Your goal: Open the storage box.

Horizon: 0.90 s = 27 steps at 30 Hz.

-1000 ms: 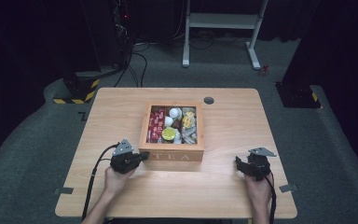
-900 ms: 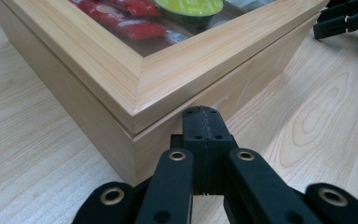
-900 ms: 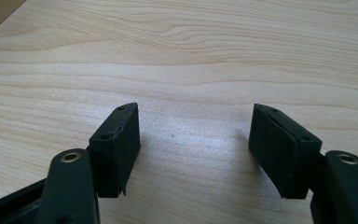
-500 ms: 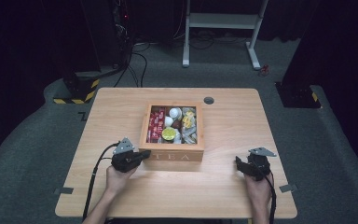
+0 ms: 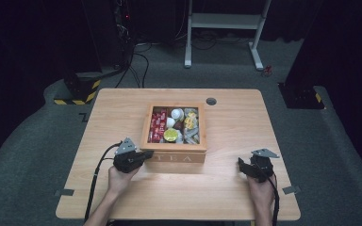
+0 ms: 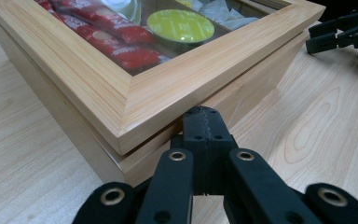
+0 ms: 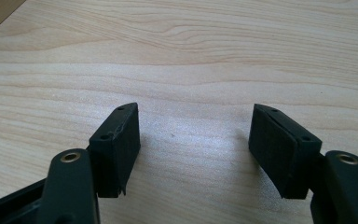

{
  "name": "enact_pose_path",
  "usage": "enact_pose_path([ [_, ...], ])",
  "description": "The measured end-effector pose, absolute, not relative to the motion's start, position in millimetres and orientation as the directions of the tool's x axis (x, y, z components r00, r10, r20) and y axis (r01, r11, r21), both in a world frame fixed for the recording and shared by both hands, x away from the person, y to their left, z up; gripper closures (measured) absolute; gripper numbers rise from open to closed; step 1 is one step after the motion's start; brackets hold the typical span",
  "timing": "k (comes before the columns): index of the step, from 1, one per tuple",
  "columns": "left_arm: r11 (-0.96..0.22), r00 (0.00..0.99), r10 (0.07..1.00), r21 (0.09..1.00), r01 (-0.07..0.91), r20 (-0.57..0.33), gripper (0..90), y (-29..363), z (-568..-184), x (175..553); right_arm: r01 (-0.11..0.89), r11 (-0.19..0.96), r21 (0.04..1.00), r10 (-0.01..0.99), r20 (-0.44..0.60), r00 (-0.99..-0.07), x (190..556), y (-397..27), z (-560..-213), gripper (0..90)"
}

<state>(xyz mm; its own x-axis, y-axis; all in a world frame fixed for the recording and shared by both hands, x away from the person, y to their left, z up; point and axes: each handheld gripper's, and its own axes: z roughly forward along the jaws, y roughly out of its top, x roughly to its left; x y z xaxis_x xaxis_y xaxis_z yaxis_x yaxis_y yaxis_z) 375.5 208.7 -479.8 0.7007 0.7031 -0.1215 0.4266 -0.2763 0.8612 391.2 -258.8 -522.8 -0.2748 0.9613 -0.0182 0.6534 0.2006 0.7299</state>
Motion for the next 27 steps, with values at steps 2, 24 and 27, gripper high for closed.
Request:
enact_pose_path([
  [2,-0.27,0.699,0.703,0.863,0.428,-0.127,90.0,208.6,-479.0,375.4,0.653,0.201,0.73,0.961,-0.018,-0.275,391.2,-258.8,-522.8,33.7],
  [24,-0.264,0.698,0.709,0.881,0.393,-0.099,90.0,203.5,-461.5,380.0,0.654,0.201,0.73,0.961,-0.018,-0.275,391.1,-258.8,-522.8,33.5],
  [27,-0.268,0.7,0.709,0.884,0.384,-0.089,90.0,204.0,-456.8,381.3,0.654,0.201,0.73,0.961,-0.018,-0.275,391.1,-258.8,-522.8,33.5],
])
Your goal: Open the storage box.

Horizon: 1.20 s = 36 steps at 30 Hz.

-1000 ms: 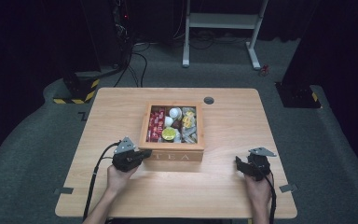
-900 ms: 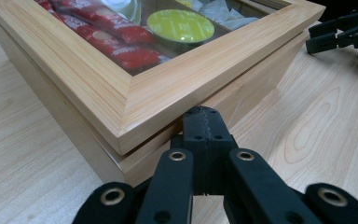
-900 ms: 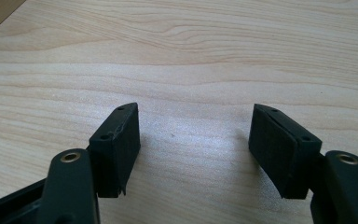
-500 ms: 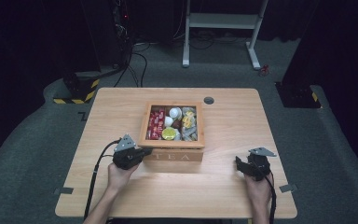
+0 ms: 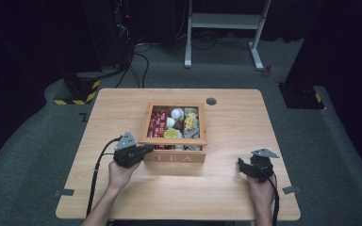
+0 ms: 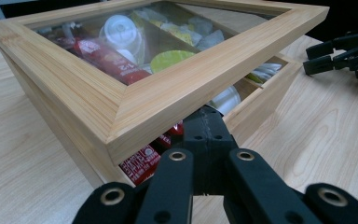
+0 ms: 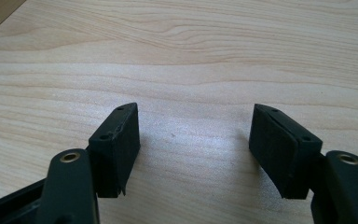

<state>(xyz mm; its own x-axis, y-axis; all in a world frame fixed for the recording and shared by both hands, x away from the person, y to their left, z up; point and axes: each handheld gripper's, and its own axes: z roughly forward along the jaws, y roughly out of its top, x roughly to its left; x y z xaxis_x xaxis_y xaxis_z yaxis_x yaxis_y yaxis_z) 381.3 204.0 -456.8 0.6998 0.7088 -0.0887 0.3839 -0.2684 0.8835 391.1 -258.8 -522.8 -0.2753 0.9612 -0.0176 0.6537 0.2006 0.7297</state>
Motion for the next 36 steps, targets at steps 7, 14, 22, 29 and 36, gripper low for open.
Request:
enact_pose_path([
  [7,-0.257,0.701,0.707,0.889,0.378,-0.094,90.0,203.1,-453.4,383.4,0.654,0.201,0.73,0.961,-0.017,-0.275,391.1,-258.7,-522.8,33.5],
  [14,-0.234,0.696,0.709,0.895,0.381,-0.111,90.0,194.2,-449.5,391.9,0.654,0.201,0.73,0.961,-0.018,-0.276,391.2,-258.8,-522.7,33.4],
  [22,-0.25,0.694,0.713,0.889,0.384,-0.099,90.0,185.8,-442.0,397.7,0.654,0.201,0.729,0.961,-0.017,-0.276,391.1,-258.8,-522.8,33.2],
  [29,-0.24,0.695,0.712,0.893,0.382,-0.106,90.0,186.3,-432.2,401.0,0.654,0.2,0.729,0.961,-0.016,-0.275,391.0,-258.7,-522.9,33.2],
  [36,-0.243,0.698,0.709,0.896,0.372,-0.097,90.0,186.7,-425.9,403.7,0.656,0.19,0.731,0.965,-0.014,-0.263,391.2,-259.5,-522.9,34.5],
])
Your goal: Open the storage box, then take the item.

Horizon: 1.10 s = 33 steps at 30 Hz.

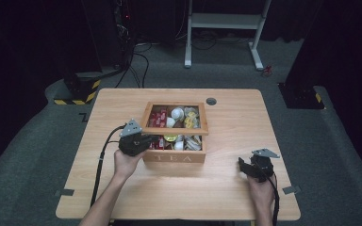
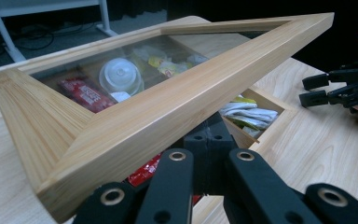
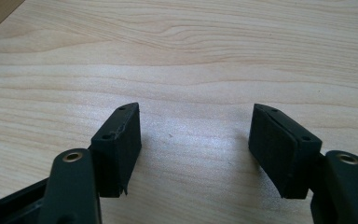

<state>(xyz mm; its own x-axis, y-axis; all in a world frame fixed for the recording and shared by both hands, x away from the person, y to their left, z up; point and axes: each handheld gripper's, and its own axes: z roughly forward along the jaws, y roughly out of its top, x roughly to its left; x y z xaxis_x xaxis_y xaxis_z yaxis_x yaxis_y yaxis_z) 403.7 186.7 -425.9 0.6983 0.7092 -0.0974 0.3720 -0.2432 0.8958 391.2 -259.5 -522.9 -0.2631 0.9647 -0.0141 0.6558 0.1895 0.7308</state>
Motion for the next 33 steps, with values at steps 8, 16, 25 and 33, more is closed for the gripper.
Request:
enact_pose_path([
  [8,-0.252,0.704,0.703,0.891,0.378,-0.099,90.0,184.2,-418.2,408.6,0.656,0.192,0.73,0.965,-0.019,-0.262,391.0,-258.6,-522.7,34.9],
  [16,-0.267,0.714,0.693,0.884,0.384,-0.1,90.0,183.7,-410.7,412.6,0.656,0.219,0.723,0.952,-0.011,-0.306,389.9,-253.4,-522.5,29.6],
  [25,-0.254,0.718,0.687,0.89,0.378,-0.109,90.0,184.6,-402.0,418.6,0.619,0.217,0.755,0.914,0.065,-0.4,385.7,-231.9,-510.3,35.3],
  [33,-0.242,0.718,0.687,0.895,0.376,-0.116,90.0,184.7,-394.5,423.5,0.531,0.229,0.816,0.852,0.096,-0.514,384.2,-205.5,-484.3,35.7],
])
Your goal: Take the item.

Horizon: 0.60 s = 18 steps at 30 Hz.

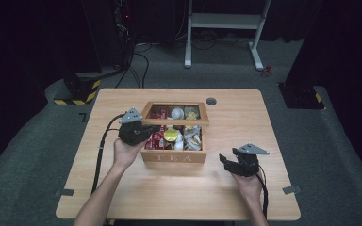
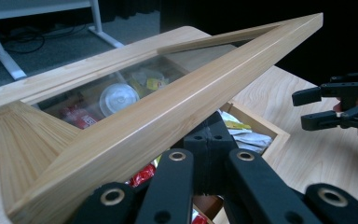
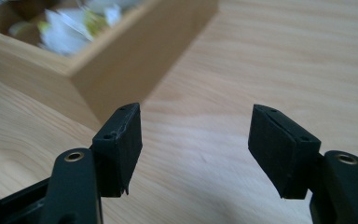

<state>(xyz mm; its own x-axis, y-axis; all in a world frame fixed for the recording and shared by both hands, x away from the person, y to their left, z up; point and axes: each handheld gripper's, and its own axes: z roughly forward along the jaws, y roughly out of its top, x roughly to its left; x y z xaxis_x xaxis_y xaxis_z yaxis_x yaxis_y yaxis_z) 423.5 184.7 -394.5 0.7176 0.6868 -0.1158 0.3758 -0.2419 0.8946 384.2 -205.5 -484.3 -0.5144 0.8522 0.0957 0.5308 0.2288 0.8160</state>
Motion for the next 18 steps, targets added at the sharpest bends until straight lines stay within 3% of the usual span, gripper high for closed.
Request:
enact_pose_path([
  [2,-0.241,0.719,0.685,0.896,0.373,-0.115,90.0,183.4,-392.2,425.3,0.515,0.244,0.822,0.827,0.101,-0.554,384.8,-198.6,-479.9,41.1],
  [6,-0.25,0.723,0.683,0.895,0.369,-0.107,90.0,181.4,-388.2,427.4,0.49,0.269,0.829,0.791,0.1,-0.604,385.7,-183.5,-474.3,42.0],
  [18,-0.241,0.72,0.684,0.895,0.376,-0.118,90.0,182.4,-379.4,433.6,0.388,0.258,0.885,0.743,0.075,-0.665,391.9,-142.1,-454.8,35.6],
])
